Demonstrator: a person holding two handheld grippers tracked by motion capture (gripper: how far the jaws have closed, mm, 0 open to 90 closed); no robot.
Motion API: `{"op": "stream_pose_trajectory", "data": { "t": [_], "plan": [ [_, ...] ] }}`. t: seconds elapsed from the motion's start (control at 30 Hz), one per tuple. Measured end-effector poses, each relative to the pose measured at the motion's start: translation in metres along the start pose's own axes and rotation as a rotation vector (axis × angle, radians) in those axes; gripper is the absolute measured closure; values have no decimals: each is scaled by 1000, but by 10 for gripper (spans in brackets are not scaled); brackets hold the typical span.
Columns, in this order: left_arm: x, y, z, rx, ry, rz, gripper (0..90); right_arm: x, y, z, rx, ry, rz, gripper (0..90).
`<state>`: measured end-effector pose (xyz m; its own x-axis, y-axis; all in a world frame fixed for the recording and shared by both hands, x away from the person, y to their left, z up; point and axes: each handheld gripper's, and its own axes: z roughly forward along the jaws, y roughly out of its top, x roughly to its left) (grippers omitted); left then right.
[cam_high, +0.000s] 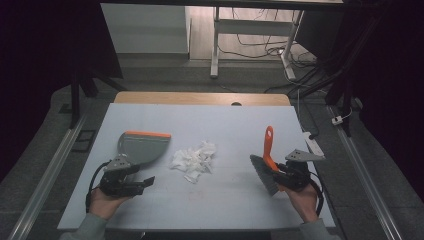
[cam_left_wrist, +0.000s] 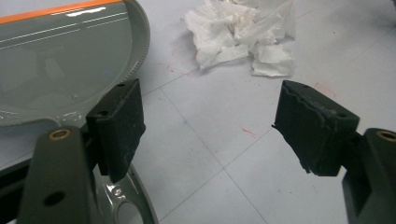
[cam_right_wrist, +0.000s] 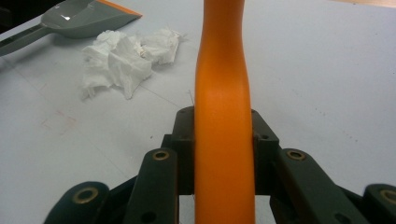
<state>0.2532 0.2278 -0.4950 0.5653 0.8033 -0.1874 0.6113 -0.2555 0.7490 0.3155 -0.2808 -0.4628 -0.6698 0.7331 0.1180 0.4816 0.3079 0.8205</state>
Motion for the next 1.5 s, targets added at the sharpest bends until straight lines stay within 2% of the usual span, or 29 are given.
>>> {"op": "stream_pose_trajectory", "data": {
  "t": [0.67, 0.8, 0.87, 0.9, 1.03, 1.17, 1.2, 1.27, 1.3, 1.33, 1.5],
  "plan": [
    [-4, 6, -2, 2, -6, 13, 249, 2, 0, -1, 1, -11, -9, 697],
    [-6, 10, -4, 9, 5, 31, 243, 2, 1, -2, 0, -15, -7, 698],
    [-11, 14, -6, 29, 29, 63, 242, 1, 1, -3, -2, -14, -5, 697],
    [-11, 14, -6, 29, 29, 63, 242, 1, 1, -3, -6, -14, -5, 697],
    [-16, 28, -12, 36, 42, 81, 242, 1, 0, -2, -1, -4, -1, 697],
    [-17, 35, -15, 37, 46, 67, 240, 2, 0, -2, -1, 9, -4, 697],
    [-15, 38, -15, 42, 64, 62, 240, 2, 0, -2, 0, 13, -2, 697],
    [-13, 39, -15, 50, 73, 60, 240, 3, 0, -2, -1, 10, -9, 697],
    [-11, 41, -15, 50, 75, 53, 238, 3, 0, -2, -1, 10, -11, 697],
    [-6, 42, -17, 53, 79, 30, 238, 3, 0, -3, -2, 9, -13, 697],
    [2, 40, -23, 73, 101, 7, 244, 4, 0, -3, -5, 10, -17, 697]
  ]
}}
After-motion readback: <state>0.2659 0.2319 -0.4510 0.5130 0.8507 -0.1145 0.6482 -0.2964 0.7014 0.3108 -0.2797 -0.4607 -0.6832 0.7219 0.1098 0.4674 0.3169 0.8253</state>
